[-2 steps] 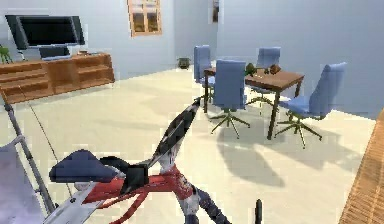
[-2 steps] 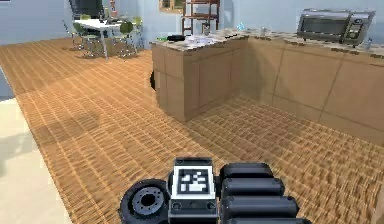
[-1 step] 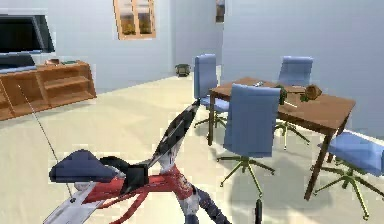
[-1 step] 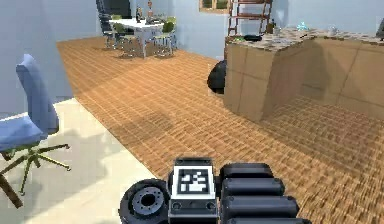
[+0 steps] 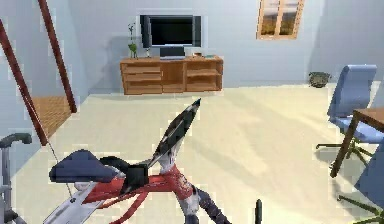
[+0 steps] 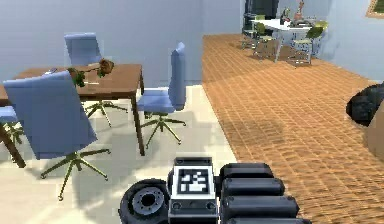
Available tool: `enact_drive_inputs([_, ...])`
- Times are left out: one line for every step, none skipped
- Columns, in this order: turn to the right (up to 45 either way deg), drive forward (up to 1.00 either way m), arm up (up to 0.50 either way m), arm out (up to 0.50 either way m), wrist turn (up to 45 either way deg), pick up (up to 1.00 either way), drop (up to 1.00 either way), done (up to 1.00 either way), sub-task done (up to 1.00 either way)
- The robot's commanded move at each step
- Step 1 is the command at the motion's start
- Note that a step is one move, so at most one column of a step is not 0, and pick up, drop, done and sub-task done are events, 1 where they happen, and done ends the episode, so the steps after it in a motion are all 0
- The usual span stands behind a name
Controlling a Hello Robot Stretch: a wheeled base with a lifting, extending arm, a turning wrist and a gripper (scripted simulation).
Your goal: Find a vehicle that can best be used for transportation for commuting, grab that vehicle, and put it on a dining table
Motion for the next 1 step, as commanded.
enact_drive_inputs([0.0, 0.05, 0.0, 0.0, 0.0, 0.0, 0.0, 0.0, 0.0])
